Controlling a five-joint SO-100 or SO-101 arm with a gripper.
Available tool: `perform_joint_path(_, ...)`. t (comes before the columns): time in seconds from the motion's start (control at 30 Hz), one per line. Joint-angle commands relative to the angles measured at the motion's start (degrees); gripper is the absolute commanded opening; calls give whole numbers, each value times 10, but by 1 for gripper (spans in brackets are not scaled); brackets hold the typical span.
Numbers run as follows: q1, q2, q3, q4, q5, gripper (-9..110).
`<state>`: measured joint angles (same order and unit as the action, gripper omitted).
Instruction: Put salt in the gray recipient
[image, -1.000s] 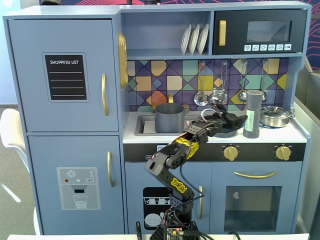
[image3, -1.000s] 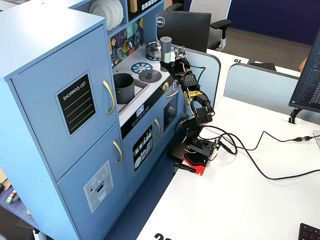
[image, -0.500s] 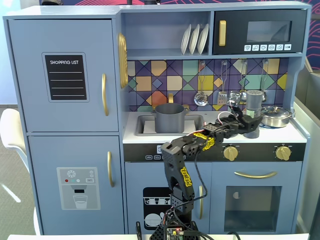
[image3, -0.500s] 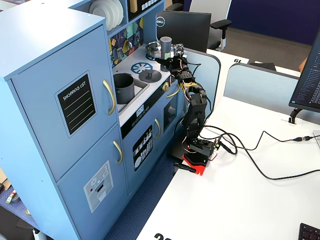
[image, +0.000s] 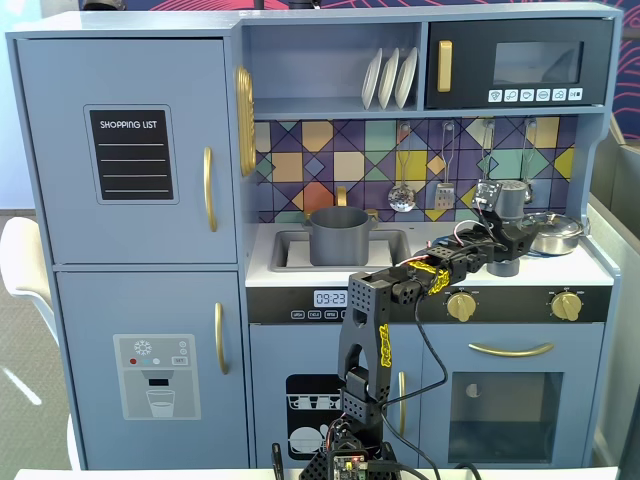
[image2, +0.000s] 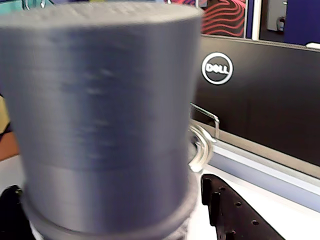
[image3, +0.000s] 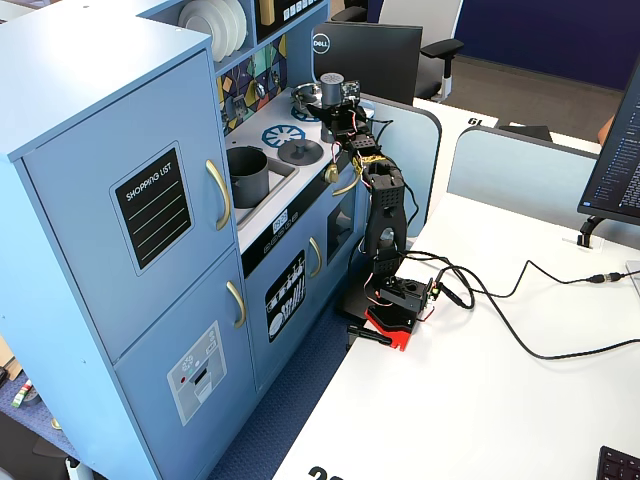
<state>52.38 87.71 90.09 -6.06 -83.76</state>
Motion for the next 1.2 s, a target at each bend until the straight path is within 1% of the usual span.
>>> perform_joint_path(0.0, -19, 7, -49, -9, -2, 31)
perform_joint_path(0.07, -28, 9, -49, -10, -19, 10)
perform_joint_path(0.1, -32, 11, -49, -13, -20, 2)
perform_joint_path(0.13, -33, 14, -49, -18, -13, 0)
perform_joint_path(0.33, -47, 84, -58, -27, 46, 0)
perform_joint_path(0.37, -52, 101, -70, -6, 63, 0)
perform_joint_path(0.43, -68, 139, -106, 75, 127, 0)
perform_joint_path(0.5, -97, 173, -150, 179, 218, 0)
perform_joint_path(0.57, -142, 202, -187, 263, 334, 0)
perform_joint_path(0.67, -225, 241, -200, 345, 514, 0)
perform_joint_path(0.83, -374, 270, -198, 459, 868, 0)
perform_joint_path(1.0, -473, 258, -207, 477, 1157, 0)
perform_joint_path(1.07, -506, 252, -212, 477, 1237, 0)
perform_joint_path(1.17, -546, 246, -212, 449, 1319, 0)
